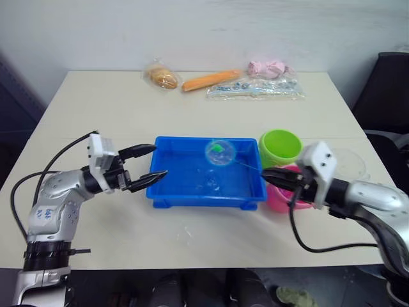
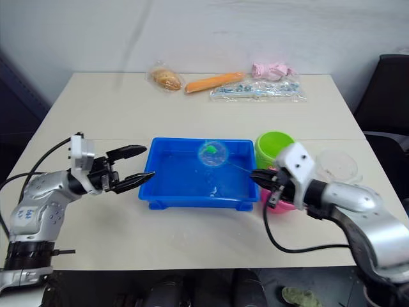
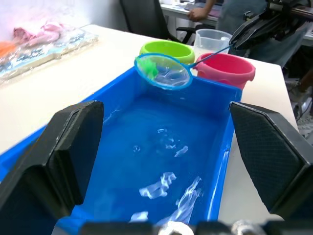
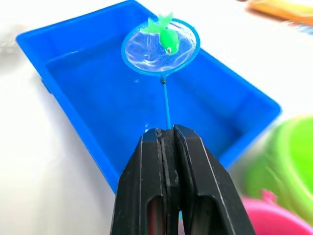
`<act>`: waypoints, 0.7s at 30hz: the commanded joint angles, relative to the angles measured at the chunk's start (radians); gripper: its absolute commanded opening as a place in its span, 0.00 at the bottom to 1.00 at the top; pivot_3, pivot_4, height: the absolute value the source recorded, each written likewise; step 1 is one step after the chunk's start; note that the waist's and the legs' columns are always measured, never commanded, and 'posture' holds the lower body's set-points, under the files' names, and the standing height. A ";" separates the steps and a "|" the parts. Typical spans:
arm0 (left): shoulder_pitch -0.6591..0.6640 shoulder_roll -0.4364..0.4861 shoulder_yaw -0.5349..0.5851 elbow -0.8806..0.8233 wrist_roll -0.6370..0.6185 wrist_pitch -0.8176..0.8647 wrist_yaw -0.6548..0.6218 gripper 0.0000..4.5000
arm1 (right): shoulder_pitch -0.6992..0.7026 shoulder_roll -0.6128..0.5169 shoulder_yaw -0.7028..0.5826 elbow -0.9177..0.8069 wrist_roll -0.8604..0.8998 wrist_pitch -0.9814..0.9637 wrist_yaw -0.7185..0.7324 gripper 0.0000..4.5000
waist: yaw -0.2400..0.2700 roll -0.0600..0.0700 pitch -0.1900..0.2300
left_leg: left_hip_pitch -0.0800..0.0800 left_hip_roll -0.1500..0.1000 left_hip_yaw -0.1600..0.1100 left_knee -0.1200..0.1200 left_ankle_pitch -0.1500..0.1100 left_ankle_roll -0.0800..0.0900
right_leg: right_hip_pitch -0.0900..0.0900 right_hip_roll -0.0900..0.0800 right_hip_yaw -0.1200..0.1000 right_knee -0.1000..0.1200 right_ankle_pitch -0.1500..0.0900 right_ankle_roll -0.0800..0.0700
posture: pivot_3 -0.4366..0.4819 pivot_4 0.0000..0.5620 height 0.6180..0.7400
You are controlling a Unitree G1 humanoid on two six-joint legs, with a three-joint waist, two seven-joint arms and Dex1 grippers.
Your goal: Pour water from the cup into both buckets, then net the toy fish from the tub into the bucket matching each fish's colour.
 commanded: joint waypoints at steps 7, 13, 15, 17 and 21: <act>-0.180 -0.054 -0.104 0.098 0.015 -0.023 -0.083 0.98 | 0.291 -0.073 -0.499 -0.070 -0.011 -0.114 0.049 0.00 | 0.017 0.000 0.000 | 0.001 -0.005 0.000 0.000 0.000 0.000 | 0.001 0.000 0.001 0.000 0.000 0.000 | 0.48 0.27 1.00; -0.206 -0.074 -0.123 0.116 0.020 -0.030 -0.098 0.98 | 0.333 -0.098 -0.517 0.028 -0.114 -0.212 0.003 0.00 | 0.020 0.000 0.000 | 0.001 -0.006 0.000 0.001 0.000 0.001 | 0.002 0.000 0.001 -0.001 0.000 0.001 | 0.48 0.27 1.00; -0.207 -0.077 -0.123 0.116 0.022 -0.032 -0.101 0.98 | 0.344 -0.108 -0.508 0.052 -0.144 -0.250 0.000 0.00 | 0.017 0.000 0.000 | 0.002 -0.007 0.000 0.001 0.000 0.001 | 0.002 0.000 0.002 -0.001 0.000 0.001 | 0.48 0.27 1.00; -0.208 -0.079 -0.125 0.116 0.023 -0.032 -0.101 0.98 | 0.364 -0.121 -0.484 0.081 -0.191 -0.303 -0.001 0.00 | 0.014 0.000 0.000 | 0.002 -0.006 0.001 0.000 0.000 0.001 | 0.002 0.000 0.002 0.000 0.000 0.001 | 0.48 0.27 1.00; -0.206 -0.081 -0.126 0.116 0.026 -0.033 -0.101 0.98 | 0.354 -0.132 -0.430 0.147 -0.273 -0.413 -0.028 0.00 | 0.016 0.000 0.000 | 0.002 -0.006 0.000 0.000 0.000 0.000 | 0.002 0.000 0.002 0.000 0.000 0.001 | 0.48 0.27 1.00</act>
